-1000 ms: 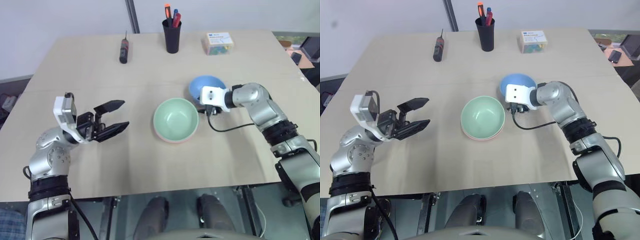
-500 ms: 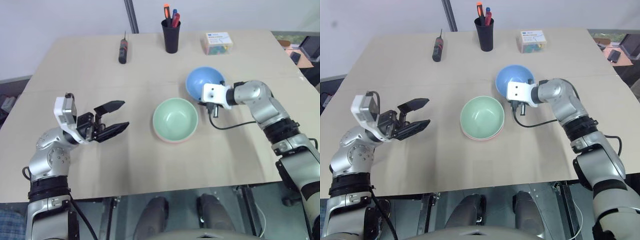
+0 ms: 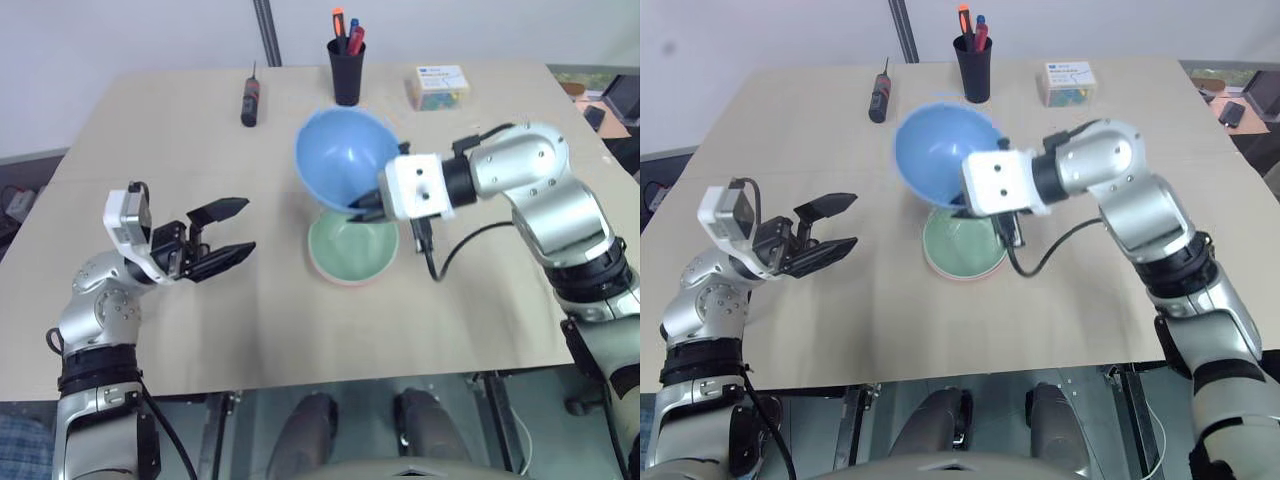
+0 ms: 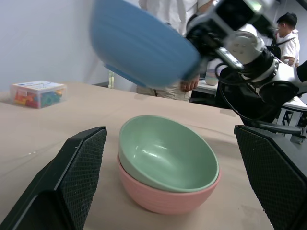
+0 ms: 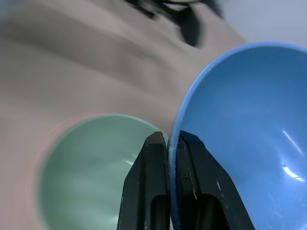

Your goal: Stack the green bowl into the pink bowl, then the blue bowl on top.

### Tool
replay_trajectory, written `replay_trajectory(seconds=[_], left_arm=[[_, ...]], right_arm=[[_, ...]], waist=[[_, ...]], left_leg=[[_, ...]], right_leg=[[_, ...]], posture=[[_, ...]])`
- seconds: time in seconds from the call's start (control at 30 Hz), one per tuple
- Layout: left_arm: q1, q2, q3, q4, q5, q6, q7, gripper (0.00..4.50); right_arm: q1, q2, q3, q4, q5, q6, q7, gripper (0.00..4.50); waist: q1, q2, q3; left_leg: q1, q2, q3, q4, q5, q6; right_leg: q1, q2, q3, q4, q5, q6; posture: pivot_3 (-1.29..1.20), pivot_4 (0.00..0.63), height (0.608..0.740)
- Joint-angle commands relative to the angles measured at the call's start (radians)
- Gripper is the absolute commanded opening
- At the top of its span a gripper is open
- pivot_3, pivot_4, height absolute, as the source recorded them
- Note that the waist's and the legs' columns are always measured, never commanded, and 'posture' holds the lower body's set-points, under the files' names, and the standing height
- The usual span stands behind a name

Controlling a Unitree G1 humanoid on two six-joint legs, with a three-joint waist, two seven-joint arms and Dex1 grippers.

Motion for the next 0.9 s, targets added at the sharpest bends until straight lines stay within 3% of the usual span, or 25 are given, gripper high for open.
replay_trajectory(seconds=[0.03, 0.13, 0.17, 0.23, 0.37, 0.5, 0.6, 0.7, 0.8, 0.9], left_arm=[[-0.025, 0.014, 0.010, 0.011, -0.003, -0.020, -0.018, 4.50], [-0.032, 0.015, 0.008, 0.026, 0.001, -0.024, -0.028, 4.50], [-0.034, 0.015, 0.008, 0.030, 0.002, -0.025, -0.030, 4.50], [-0.038, 0.015, 0.005, 0.036, 0.005, -0.027, -0.032, 4.50], [-0.045, 0.010, -0.004, 0.040, 0.017, -0.023, -0.011, 4.50], [-0.046, 0.005, -0.015, 0.037, 0.056, -0.035, 0.035, 4.50], [-0.026, 0.002, -0.020, 0.008, 0.103, -0.061, 0.118, 4.50], [0.023, 0.003, -0.020, -0.015, 0.162, -0.105, 0.200, 4.50], [0.095, 0.000, -0.005, -0.050, 0.157, -0.139, 0.199, 4.50], [0.150, 0.001, 0.001, -0.079, 0.142, -0.153, 0.194, 4.50]], right_arm=[[0.003, 0.000, -0.002, -0.111, 0.039, 0.071, -0.003, 0.06], [-0.007, -0.006, -0.001, -0.134, 0.047, 0.102, -0.004, 0.06], [-0.009, -0.009, -0.002, -0.141, 0.052, 0.113, -0.004, 0.74], [-0.011, -0.018, -0.001, -0.156, 0.061, 0.135, 0.001, 1.28], [-0.009, -0.015, -0.020, -0.173, 0.069, 0.166, -0.035, 2.99], [0.004, -0.026, -0.071, -0.182, 0.103, 0.222, -0.070, 2.99], [0.091, -0.031, -0.235, -0.187, 0.205, 0.313, -0.143, 2.99], [0.249, -0.077, -0.397, -0.181, 0.277, 0.282, -0.149, 2.99], [0.411, -0.158, -0.551, -0.130, 0.328, 0.227, -0.106, 2.99], [0.538, -0.172, -0.667, -0.051, 0.399, 0.130, -0.042, 2.99]], waist=[[-0.002, 0.000, 0.000], [-0.003, 0.000, 0.000], [-0.002, 0.000, 0.000], [-0.001, 0.000, 0.000], [-0.001, 0.000, 0.000], [-0.001, 0.000, 0.000], [0.003, -0.002, -0.001], [0.006, -0.003, -0.002], [0.010, -0.003, -0.002], [0.001, -0.003, -0.002]], left_leg=[[0.000, 0.000, 0.000, 0.000, 0.000, 0.000], [0.000, 0.000, 0.000, 0.000, 0.000, 0.000], [0.000, 0.000, 0.000, 0.000, 0.000, 0.000], [0.000, 0.000, 0.000, 0.000, 0.000, 0.000], [0.000, 0.000, 0.000, 0.000, 0.000, 0.000], [0.000, 0.000, 0.000, 0.000, 0.000, 0.000], [0.000, 0.000, -0.001, 0.000, 0.000, 0.000], [0.000, -0.001, -0.001, 0.000, 0.000, 0.000], [-0.001, -0.001, -0.001, -0.002, 0.000, 0.001], [-0.001, -0.002, 0.001, -0.003, -0.001, 0.002]], right_leg=[[0.000, 0.000, 0.000, 0.000, 0.000, 0.000], [0.000, 0.001, 0.000, 0.000, 0.000, 0.000], [0.000, 0.001, 0.000, 0.000, 0.000, 0.000], [0.000, 0.000, 0.000, 0.000, 0.000, 0.000], [0.000, 0.000, 0.000, 0.000, 0.000, 0.000], [0.000, 0.000, 0.000, 0.000, 0.000, 0.000], [0.000, 0.000, 0.000, 0.000, 0.000, 0.000], [0.001, -0.001, -0.001, -0.001, 0.000, 0.000], [0.001, -0.004, -0.001, -0.004, 0.000, 0.000], [0.001, -0.005, 0.000, -0.005, 0.000, 0.000]], posture=[[0.00, 0.150, 0.740], [0.00, 0.150, 0.740], [0.00, 0.150, 0.740], [0.00, 0.150, 0.740], [0.00, 0.150, 0.740], [0.00, 0.150, 0.740], [0.00, 0.150, 0.740], [0.00, 0.150, 0.740], [0.00, 0.150, 0.740], [0.00, 0.150, 0.740]])
